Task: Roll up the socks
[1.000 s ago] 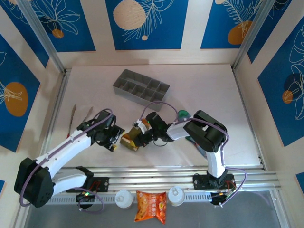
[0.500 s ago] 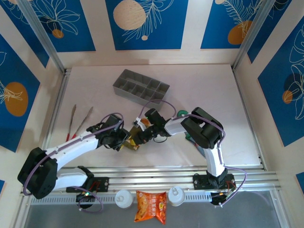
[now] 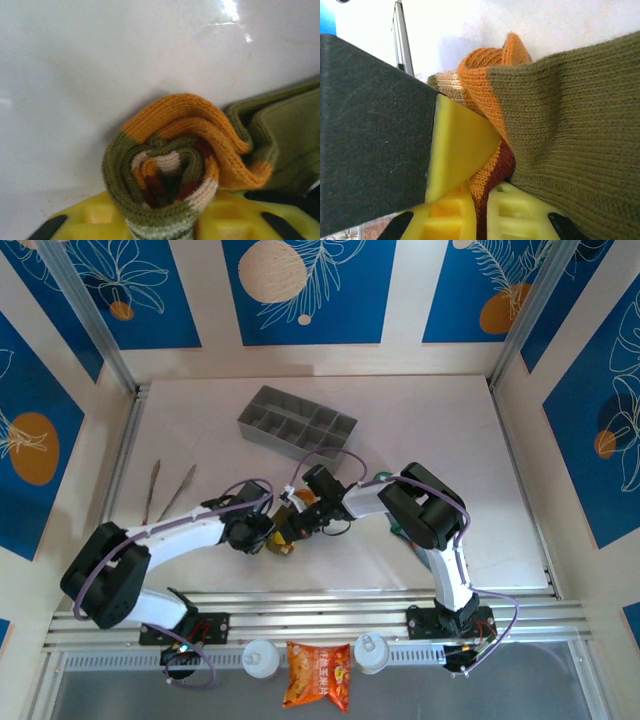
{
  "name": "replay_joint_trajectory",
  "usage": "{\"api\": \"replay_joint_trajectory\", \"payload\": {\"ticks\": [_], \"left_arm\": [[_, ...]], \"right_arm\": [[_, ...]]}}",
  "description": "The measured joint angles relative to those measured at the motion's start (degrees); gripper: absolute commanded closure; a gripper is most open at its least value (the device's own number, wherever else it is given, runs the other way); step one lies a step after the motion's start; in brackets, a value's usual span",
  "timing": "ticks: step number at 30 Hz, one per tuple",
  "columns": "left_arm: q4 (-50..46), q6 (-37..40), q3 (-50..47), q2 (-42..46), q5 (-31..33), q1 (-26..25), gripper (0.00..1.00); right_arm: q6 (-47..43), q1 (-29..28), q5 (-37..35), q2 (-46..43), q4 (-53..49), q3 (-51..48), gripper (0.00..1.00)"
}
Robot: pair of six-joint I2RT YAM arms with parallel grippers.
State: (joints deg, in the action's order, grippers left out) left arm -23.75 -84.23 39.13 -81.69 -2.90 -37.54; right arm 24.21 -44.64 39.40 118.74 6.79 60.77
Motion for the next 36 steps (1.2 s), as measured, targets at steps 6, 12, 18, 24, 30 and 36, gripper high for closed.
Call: {"api": "replay_joint_trajectory", "payload": {"ticks": [6,12,18,24,30,36], "left_arm": [[-4.94,-2.86,1.84,-1.88,-1.25,0.02,0.95],[-8.37,-10.54,-3.37,5.97,-4.26,-0.33,0.96],[-15.13,-14.56,1.68,0.48,-7.28,-0.81,1.00],[-20.35,-14.84,8.44,-6.73,-8.17,-1.01,1.00],[-24.85,-14.93,12.96,-11.41,-8.24,-1.01,1.00],[-26.21,-14.80,14.29,-12.85,-8.26,-1.01,1.00]], "right_arm": [[-8.41,-0.81,-1.73,0.11,-8.92,4.44,1.00],[-21.22,-5.49,-4.52,-0.55,-16.70,7.58,0.76],[-28.39,-8.17,-12.94,-9.07,-10.25,-1.84,0.54],[-30.40,-9.07,-25.09,-22.71,-0.24,-15.61,0.47],[-30.05,-14.84,-35.98,-28.68,7.34,-22.71,0.46],[-30.51,-21.14,-46.56,-27.87,10.03,-22.23,0.46]]}}
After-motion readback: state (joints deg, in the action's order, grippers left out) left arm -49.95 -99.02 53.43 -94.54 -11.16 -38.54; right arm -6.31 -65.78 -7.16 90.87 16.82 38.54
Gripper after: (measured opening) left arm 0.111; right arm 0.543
